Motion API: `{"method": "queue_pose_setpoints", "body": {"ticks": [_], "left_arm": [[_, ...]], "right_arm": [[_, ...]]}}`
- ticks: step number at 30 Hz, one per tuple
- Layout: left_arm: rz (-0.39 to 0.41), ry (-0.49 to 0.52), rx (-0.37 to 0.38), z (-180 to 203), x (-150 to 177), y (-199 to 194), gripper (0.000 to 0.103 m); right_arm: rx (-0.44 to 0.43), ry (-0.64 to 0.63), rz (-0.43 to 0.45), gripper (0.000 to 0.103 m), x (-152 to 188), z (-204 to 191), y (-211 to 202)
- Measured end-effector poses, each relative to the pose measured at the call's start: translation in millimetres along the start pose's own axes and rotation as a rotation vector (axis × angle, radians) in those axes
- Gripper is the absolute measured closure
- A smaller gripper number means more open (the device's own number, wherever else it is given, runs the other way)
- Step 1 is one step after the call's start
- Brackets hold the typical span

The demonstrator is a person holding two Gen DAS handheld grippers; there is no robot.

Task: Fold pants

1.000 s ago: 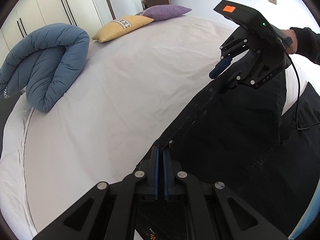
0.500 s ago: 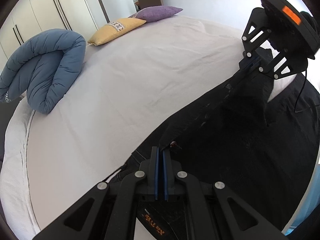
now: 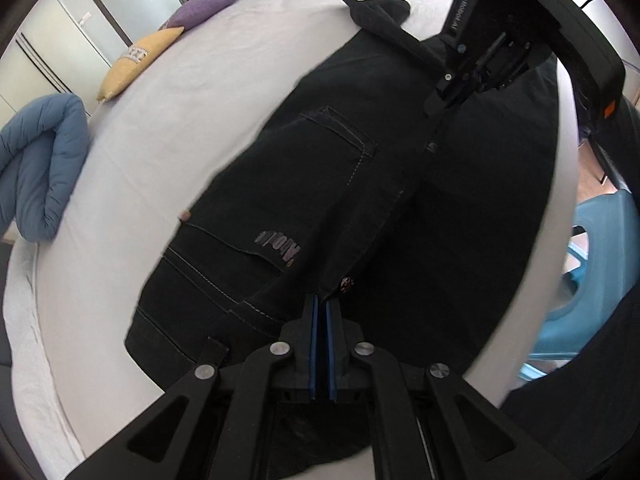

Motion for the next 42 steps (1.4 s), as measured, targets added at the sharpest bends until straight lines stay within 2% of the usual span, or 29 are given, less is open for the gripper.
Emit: {"method": "queue_pose_setpoints", "body": {"ticks": [7, 11, 15, 25, 26, 30, 31, 32, 34, 37, 40, 42], "left_arm": [[-0.034, -0.012, 0.011, 27.2, 28.5, 3.8, 0.100], [-0.046, -0.027, 0.021, 23.3, 36.6, 3.7, 0.100], [-0.061, -0.020, 0.012, 27.5, 43.5, 6.3, 0.100], [-0.065, -0.070, 0.007, 13.5, 45.9, 11.6, 0.099], [-0.064, -0.081, 0.004, 30.6, 54.3, 9.2, 0.097], [-0.057, -0.125, -0.007, 30.4, 60.4, 10.7, 0.088], [-0.062, -0.131, -0.018, 31.0, 62.5, 8.4, 0.078], [-0.072, -0.130, -0.035, 32.3, 64.9, 5.3, 0.059], [-0.063, -0.123, -0.069, 35.3, 71.0, -8.8, 0.049], [-0.043, -0.189, -0.092, 25.6, 80.7, -30.8, 0.047], [0.037, -0.330, -0.073, 7.5, 75.0, -55.2, 0.047], [0.093, -0.374, -0.059, 0.4, 62.2, -63.1, 0.047]], "right_arm": [[-0.009, -0.025, 0.013, 0.102, -35.7, -18.7, -16.7], [-0.023, 0.019, 0.017, 0.102, -51.9, -4.6, -25.6], [-0.024, 0.047, 0.015, 0.101, -59.6, -32.6, -54.8], [-0.010, 0.104, -0.003, 0.101, -90.7, -38.4, -66.8], [-0.013, 0.115, -0.003, 0.101, -89.9, -39.4, -64.3], [-0.022, 0.142, -0.033, 0.100, -96.6, -46.2, -51.6], [-0.018, 0.156, -0.041, 0.100, -97.8, -47.0, -50.3], [-0.018, 0.176, -0.048, 0.100, -97.7, -47.6, -49.4], [-0.017, 0.222, -0.056, 0.100, -97.6, -48.8, -48.6], [0.009, 0.271, -0.062, 0.100, -98.2, -52.9, -48.0], [-0.009, 0.386, -0.071, 0.100, -95.9, -49.6, -48.1], [-0.016, 0.463, -0.077, 0.099, -95.2, -47.3, -48.4]]}}
Point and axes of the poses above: each gripper's, at about its wrist camera, not at the fingertips, and y roughly the way its jaws point, z to its right, x to its underside, the point moved 1 cm from there along y, roughly the way its jaws point, and after that the axes turned 9 degrees about -z, right-handed, at the moved point
